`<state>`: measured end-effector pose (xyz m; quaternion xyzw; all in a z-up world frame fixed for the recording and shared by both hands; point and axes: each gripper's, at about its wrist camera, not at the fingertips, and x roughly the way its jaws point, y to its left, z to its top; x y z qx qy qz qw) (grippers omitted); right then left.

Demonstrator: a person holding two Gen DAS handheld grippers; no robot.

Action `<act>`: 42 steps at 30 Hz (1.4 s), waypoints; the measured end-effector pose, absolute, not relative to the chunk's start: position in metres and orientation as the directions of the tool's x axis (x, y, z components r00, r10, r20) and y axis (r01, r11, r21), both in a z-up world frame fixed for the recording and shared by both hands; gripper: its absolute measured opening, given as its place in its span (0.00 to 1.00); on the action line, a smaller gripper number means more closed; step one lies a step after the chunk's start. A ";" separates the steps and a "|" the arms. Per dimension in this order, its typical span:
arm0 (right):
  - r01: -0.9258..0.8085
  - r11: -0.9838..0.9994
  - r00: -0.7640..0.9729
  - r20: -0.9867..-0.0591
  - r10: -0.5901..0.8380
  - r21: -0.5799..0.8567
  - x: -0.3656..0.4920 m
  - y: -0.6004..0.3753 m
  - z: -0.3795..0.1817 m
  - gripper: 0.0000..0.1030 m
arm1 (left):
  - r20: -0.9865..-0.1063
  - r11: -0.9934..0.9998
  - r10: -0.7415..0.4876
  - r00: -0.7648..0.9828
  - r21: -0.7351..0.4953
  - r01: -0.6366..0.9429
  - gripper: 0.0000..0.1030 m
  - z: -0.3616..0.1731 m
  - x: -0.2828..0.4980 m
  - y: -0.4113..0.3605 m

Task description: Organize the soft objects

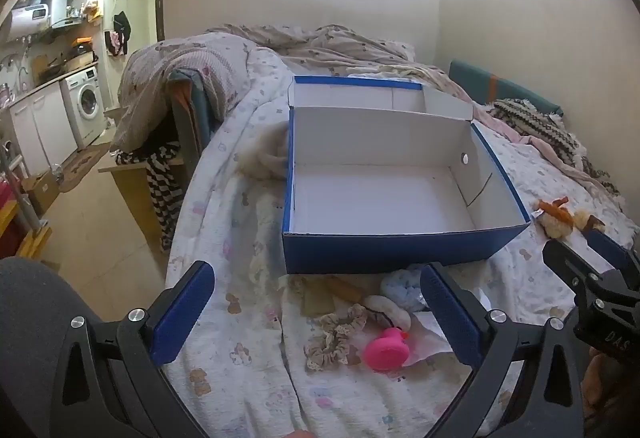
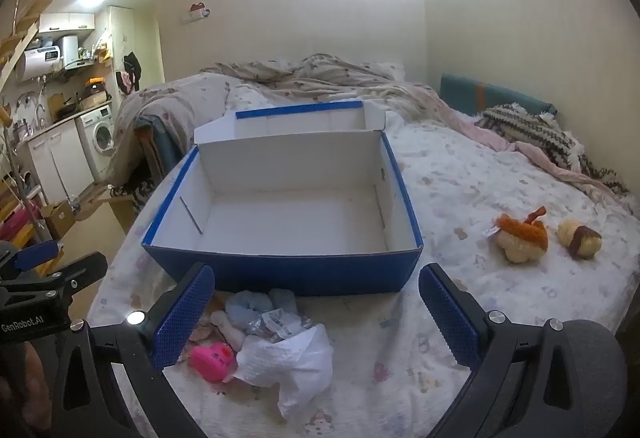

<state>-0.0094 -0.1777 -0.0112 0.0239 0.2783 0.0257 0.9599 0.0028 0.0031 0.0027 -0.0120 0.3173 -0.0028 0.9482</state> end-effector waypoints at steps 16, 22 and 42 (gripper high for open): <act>-0.037 0.998 0.844 -0.533 0.063 0.059 -0.009 -0.177 -0.011 1.00 | -0.596 1.000 -0.011 0.803 -0.029 -0.008 1.00 0.002 0.000 0.002; -0.037 0.998 0.844 -0.532 0.063 0.060 -0.009 -0.177 -0.010 1.00 | -0.596 1.000 -0.012 0.803 -0.030 -0.007 1.00 0.002 0.000 0.003; -0.037 0.998 0.845 -0.532 0.062 0.058 -0.010 -0.177 -0.010 1.00 | -0.596 1.000 -0.012 0.803 -0.030 -0.008 1.00 0.002 0.000 0.003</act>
